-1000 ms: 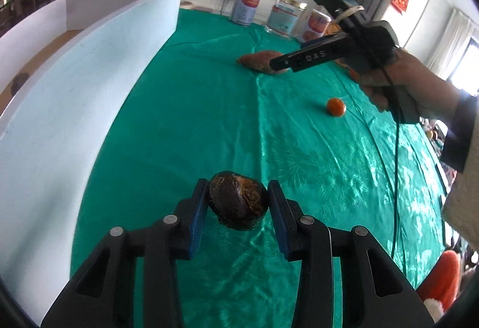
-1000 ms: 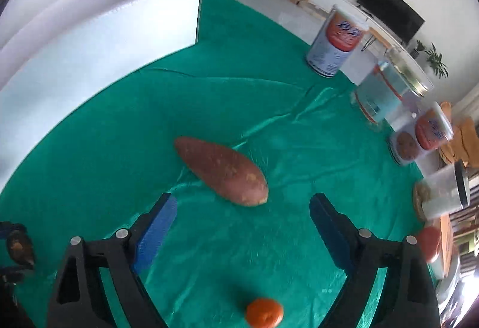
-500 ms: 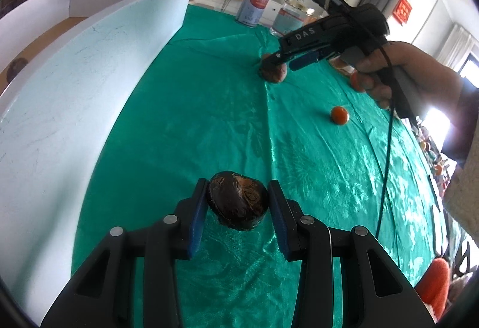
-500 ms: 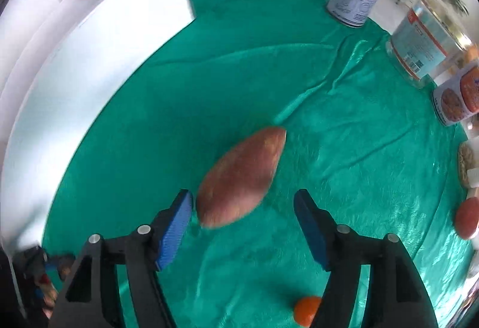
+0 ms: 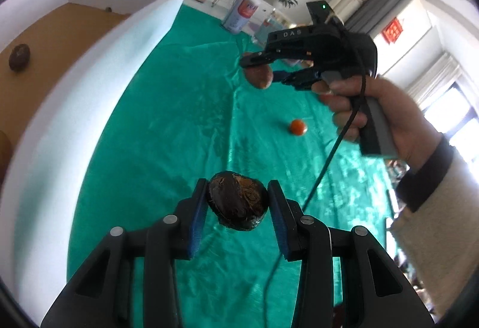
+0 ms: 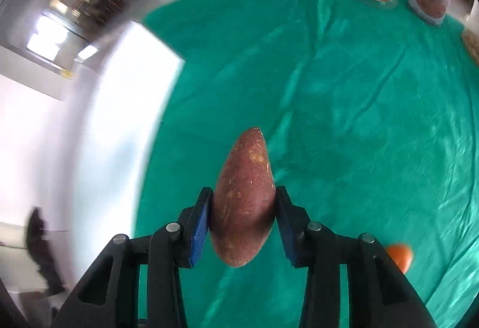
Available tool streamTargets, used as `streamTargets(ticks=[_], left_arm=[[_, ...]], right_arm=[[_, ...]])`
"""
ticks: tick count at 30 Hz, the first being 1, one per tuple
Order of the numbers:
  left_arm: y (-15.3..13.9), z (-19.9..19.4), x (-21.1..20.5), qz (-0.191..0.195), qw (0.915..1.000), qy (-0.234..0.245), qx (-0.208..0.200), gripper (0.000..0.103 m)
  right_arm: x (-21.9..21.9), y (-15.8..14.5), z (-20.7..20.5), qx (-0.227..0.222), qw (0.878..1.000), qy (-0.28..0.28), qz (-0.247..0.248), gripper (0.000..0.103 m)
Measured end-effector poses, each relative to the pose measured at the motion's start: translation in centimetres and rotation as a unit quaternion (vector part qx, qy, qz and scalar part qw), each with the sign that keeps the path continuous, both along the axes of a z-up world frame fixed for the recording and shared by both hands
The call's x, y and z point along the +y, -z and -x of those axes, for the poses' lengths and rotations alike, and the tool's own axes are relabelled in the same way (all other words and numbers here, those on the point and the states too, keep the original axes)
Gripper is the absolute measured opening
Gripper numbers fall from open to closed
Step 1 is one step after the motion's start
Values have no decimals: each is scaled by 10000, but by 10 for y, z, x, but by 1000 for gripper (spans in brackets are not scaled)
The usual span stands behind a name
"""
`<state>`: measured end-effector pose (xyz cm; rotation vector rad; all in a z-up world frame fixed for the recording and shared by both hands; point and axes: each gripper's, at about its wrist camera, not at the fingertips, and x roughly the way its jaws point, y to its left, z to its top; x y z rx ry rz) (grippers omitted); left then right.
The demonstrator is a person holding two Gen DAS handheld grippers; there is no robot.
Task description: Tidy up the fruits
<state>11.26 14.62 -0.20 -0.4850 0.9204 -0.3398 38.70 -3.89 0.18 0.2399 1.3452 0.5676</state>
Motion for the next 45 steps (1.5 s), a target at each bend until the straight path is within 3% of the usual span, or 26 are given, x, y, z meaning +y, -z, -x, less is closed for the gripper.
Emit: streamTargets(ticks=[4, 7, 10, 13, 17, 20, 21, 22, 23, 24, 26, 28, 29, 32, 35, 38, 41, 45], left_arm=[[-78, 8, 54, -105, 9960, -555, -691, 41], [-97, -2, 116, -364, 9867, -1422, -695, 41], [-69, -23, 173, -326, 9763, -2141, -42, 41], [-30, -34, 209, -151, 9639, -2583, 634, 37], [-4, -36, 217, -161, 9556, -2783, 955, 38], [3, -35, 220, -108, 9466, -3053, 1036, 55], [2, -35, 223, -108, 9441, -3140, 995, 66], [-2, -32, 222, -101, 9420, -3232, 903, 71], [-5, -30, 220, -110, 9405, -3292, 833, 78], [-10, -27, 219, -125, 9402, -3325, 721, 81], [-27, -23, 210, -244, 9431, -3286, 445, 83], [-44, -17, 189, -343, 9495, -3116, 149, 85], [-49, -16, 179, -354, 9523, -3032, 34, 88], [-64, -9, 126, -396, 9642, -2599, -357, 94], [-59, -8, 61, -523, 9795, -1865, -559, 96], [-31, -21, -10, -790, 9918, -905, -433, 96], [5, -38, -69, -1036, 9943, -56, -243, 96], [32, -60, -99, -1614, 9858, 458, 104, 89]], right_arm=[[62, -71, 42, -500, 9929, -866, -639, 42], [126, -96, 66, -873, 9817, -1562, -645, 42], [194, -90, 92, -1203, 9700, -2095, -264, 42], [232, -58, 106, -1349, 9625, -2338, 284, 42], [268, -20, 113, -1359, 9583, -2380, 810, 42], [256, -16, 109, -1440, 9658, -2025, 744, 43], [248, -20, 103, -1522, 9691, -1837, 621, 52], [238, -30, 101, -1667, 9700, -1699, 495, 59], [226, -41, 102, -1841, 9685, -1623, 426, 75], [213, -57, 105, -2110, 9641, -1566, 386, 80], [188, -84, 111, -2700, 9500, -1499, 459, 81], [155, -104, 124, -3234, 9335, -1418, 624, 93], [131, -109, 132, -3469, 9253, -1338, 748, 101], [64, -100, 156, -3761, 9139, -1037, 1126, 102], [-22, -57, 177, -3544, 9219, -514, 1477, 102], [-122, -11, 197, -2957, 9383, 273, 1770, 102], [-211, 26, 219, -2477, 9341, 1099, 2323, 102], [-302, 15, 259, -2243, 9226, 1821, 2555, 102]])
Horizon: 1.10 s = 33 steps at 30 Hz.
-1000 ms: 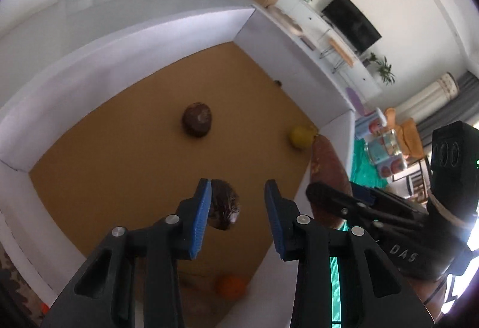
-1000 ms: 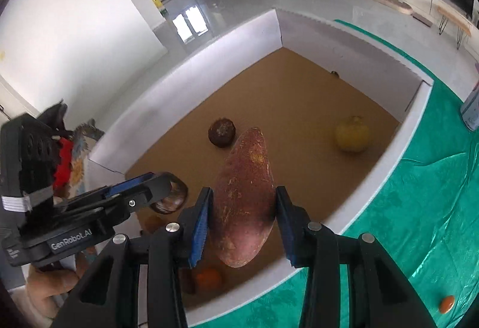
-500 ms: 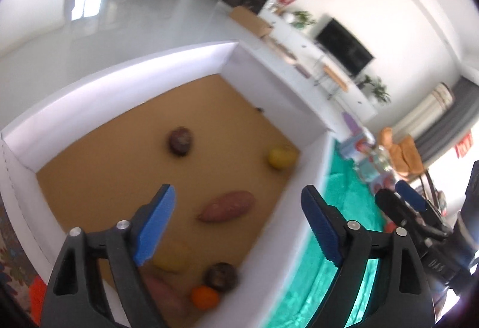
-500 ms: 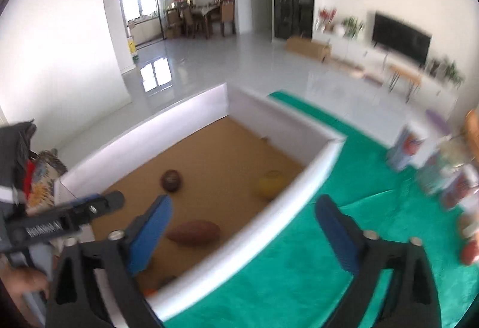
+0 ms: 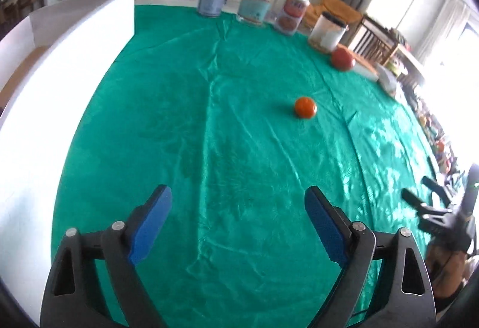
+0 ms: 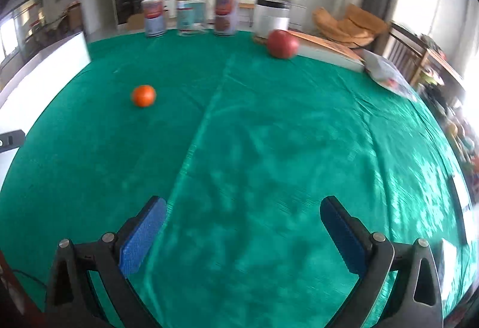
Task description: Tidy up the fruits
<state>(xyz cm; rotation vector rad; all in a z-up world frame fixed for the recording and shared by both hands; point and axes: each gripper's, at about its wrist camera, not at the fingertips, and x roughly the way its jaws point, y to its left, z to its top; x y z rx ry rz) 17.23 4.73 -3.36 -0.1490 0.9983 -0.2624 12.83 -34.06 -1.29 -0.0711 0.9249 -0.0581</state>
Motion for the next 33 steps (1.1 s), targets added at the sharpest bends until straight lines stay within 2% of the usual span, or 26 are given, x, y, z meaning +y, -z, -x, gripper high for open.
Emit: streamTargets(ticks=[4, 7, 10, 12, 14, 16, 20, 22, 25, 27, 33], left_arm=[[-14, -11, 18, -521, 9977, -168, -411, 91], [-17, -23, 27, -702, 9946, -262, -712, 92], [-3, -36, 19, -835, 9929, -274, -797, 92], [10, -37, 12, -743, 9946, -265, -681, 92], [26, -38, 1, -646, 9962, -258, -526, 92], [36, -37, -8, -635, 9965, -301, -451, 92], [46, -42, -21, -713, 9960, -375, -377, 92], [51, -48, -27, -775, 9956, -393, -352, 92], [54, -57, -38, -1061, 9927, -435, -388, 96], [57, -65, -45, -1237, 9906, -460, -358, 103], [58, -75, -48, -1178, 9911, -527, -333, 103]], right_arm=[[-42, -43, 20, -115, 9941, 250, 1049, 102], [-52, -59, 21, -111, 9900, 267, 1383, 102], [-44, -47, 10, -146, 9969, 111, 770, 102], [-31, -24, 4, -26, 9998, -8, 181, 102], [-16, 1, -1, 113, 9999, -35, -39, 102], [-1, 26, -9, 211, 9997, -38, -96, 102], [21, 46, -18, 71, 10000, -54, -16, 102], [24, 50, -22, 82, 9999, -28, 52, 102], [21, 57, -30, 137, 9999, 57, -88, 102], [12, 59, -31, 233, 9988, 136, -412, 103], [9, 60, -31, 202, 9985, 301, -416, 103]])
